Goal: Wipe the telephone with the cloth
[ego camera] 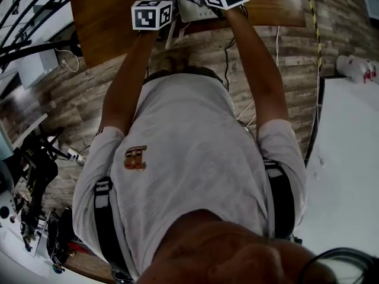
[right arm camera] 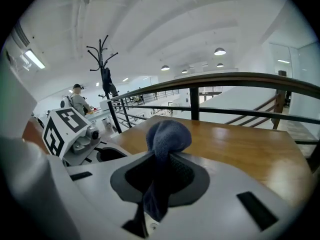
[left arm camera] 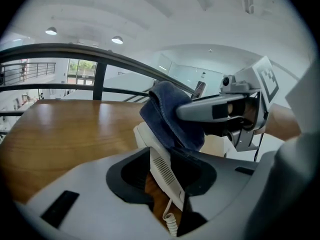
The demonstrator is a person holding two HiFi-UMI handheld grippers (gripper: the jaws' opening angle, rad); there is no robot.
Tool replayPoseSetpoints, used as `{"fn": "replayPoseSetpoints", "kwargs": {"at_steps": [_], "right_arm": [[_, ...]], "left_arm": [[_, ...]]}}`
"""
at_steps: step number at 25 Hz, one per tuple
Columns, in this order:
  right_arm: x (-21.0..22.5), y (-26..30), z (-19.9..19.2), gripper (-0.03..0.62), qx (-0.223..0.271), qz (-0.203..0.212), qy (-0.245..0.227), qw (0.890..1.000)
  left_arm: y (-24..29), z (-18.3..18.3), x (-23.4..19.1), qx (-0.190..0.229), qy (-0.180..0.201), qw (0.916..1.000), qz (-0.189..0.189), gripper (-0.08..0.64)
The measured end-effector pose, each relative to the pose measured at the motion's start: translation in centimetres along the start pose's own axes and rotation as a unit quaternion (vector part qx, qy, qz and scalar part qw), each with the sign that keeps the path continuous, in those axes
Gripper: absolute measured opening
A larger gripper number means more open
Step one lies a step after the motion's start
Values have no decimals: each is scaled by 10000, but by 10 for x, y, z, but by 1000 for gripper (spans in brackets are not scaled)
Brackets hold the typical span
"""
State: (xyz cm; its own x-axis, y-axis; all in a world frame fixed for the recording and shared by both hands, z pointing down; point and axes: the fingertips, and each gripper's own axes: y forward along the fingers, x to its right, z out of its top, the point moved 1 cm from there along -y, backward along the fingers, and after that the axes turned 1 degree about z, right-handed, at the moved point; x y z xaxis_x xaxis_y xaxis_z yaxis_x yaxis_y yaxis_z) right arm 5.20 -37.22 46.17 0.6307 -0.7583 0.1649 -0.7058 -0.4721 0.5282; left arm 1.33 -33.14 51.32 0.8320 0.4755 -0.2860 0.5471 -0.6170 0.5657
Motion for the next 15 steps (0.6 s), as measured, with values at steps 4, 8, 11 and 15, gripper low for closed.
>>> {"fn": "replayPoseSetpoints", "kwargs": {"at_steps": [4,8,11,15], "right_arm": [[10,8,-11,72,-230,-76,-84,9997],[20,10,-25,72,-398,-213,-138,9989],[30,7,-31,72,-450,-377,-104,9982],[48,-1,-42,72,-582,-669,-54,9960]], "left_arm": [[4,-5,-3,-74,-86,9999,24,130],[6,-8,-3,-41,-176,9998,-20,130],[5,-7,-3,-34,-199,9998,-33,130],[4,-5,-2,-33,-176,9998,-25,130]]}}
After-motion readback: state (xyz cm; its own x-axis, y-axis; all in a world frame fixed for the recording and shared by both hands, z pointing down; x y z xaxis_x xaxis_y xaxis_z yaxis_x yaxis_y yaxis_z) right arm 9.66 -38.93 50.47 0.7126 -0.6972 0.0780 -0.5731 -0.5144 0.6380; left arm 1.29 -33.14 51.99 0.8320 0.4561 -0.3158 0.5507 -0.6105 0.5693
